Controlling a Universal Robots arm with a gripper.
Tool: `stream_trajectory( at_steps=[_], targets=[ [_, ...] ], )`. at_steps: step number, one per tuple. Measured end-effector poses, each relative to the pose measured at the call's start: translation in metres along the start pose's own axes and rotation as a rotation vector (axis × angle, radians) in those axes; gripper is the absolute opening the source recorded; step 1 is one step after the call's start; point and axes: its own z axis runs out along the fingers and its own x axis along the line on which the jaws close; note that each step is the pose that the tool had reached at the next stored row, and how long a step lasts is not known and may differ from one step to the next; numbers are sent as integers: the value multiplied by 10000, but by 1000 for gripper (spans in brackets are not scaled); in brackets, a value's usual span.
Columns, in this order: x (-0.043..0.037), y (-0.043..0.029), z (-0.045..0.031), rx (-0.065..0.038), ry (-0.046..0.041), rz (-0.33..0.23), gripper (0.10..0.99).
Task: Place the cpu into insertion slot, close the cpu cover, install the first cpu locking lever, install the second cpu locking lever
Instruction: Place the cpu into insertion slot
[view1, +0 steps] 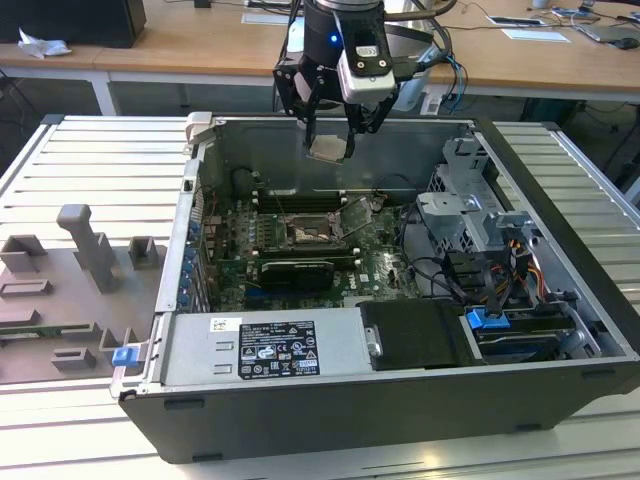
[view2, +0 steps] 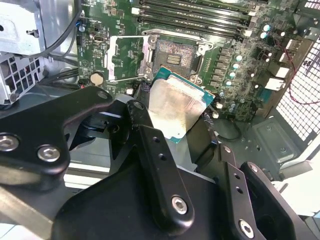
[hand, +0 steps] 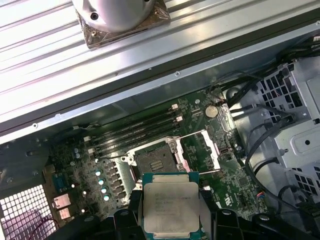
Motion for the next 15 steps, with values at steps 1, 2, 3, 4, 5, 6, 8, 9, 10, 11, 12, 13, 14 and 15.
stream_trajectory(
  at_steps=[1, 2, 3, 4, 5, 6, 8, 9, 10, 11, 12, 13, 14, 15],
  targets=[
    [0, 0, 0, 0, -1, 15, 537],
    [0, 0, 0, 0, -3, 33, 537],
    [0, 0, 0, -1, -6, 69, 537],
    [0, 0, 0, -1, -8, 88, 537],
    [0, 0, 0, -2, -10, 106, 537],
    [0, 0, 1, -3, -13, 138, 537],
    [0, 0, 0, -3, -18, 198, 537],
    [0, 0, 1, -4, -19, 216, 537],
    [0, 0, 1, -5, -22, 243, 537],
    [0, 0, 1, -6, -25, 282, 537],
    [0, 0, 1, -6, -28, 307, 537],
    [0, 0, 1, -6, -29, 322, 537],
    [0, 0, 1, -7, -32, 360, 537],
    [0, 0, 1, -7, -34, 376, 537]
  ],
)
